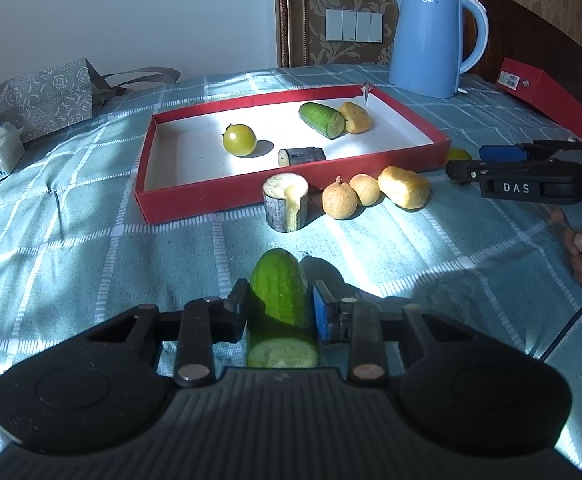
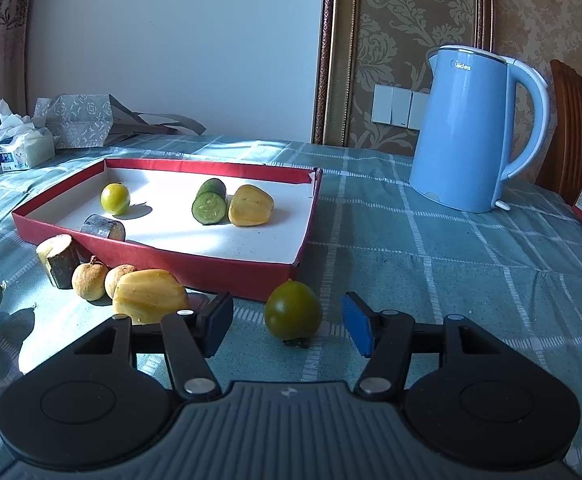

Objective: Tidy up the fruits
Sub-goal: 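Carry the cucumber into the tray and open the left gripper while the right gripper grasps the dark green tomato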

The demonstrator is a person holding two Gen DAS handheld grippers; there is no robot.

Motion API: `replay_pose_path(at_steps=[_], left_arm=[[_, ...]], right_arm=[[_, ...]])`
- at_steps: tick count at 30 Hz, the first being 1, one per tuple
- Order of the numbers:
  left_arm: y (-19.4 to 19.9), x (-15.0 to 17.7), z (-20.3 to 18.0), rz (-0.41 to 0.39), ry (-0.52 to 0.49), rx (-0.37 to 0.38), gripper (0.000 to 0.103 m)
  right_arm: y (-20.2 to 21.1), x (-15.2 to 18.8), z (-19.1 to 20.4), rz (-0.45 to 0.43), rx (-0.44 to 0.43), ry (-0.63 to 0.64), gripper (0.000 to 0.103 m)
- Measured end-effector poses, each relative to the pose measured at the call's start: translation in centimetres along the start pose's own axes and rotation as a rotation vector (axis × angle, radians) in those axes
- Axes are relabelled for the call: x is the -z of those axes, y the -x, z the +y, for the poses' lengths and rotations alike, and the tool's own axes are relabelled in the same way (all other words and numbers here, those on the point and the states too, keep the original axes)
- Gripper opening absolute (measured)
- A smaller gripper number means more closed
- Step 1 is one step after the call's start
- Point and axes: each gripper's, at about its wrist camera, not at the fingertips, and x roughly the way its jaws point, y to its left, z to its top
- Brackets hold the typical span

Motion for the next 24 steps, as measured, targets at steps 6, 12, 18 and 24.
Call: replay_pose_path(at_steps=[6,12,18,24], left_arm=[[0.8,-1.7,1.4,-0.060,0.028,-0.022,0.030],[0.8,-3.7,3.1,-0.102,0.056,-0.056,0.030],[0.2,-5.1,3.6,-0.131,0.057,-0.074,0.030],[-1.7,-6.4,4.3,-0.127,0.074,-0.085,0.030]], right_arm=[[-1.1,-0.4,0.4,0.037,0.002,0.044,0.060],[-2.4,-1.0,0.2,0.074,0.005,0.062,0.051],[-3.0,-0.8,-0.2,0.099,-0.003,0.059,0.034],[-2.8,-0.7,-0.4,0.089,0.002,0.036,0.033]])
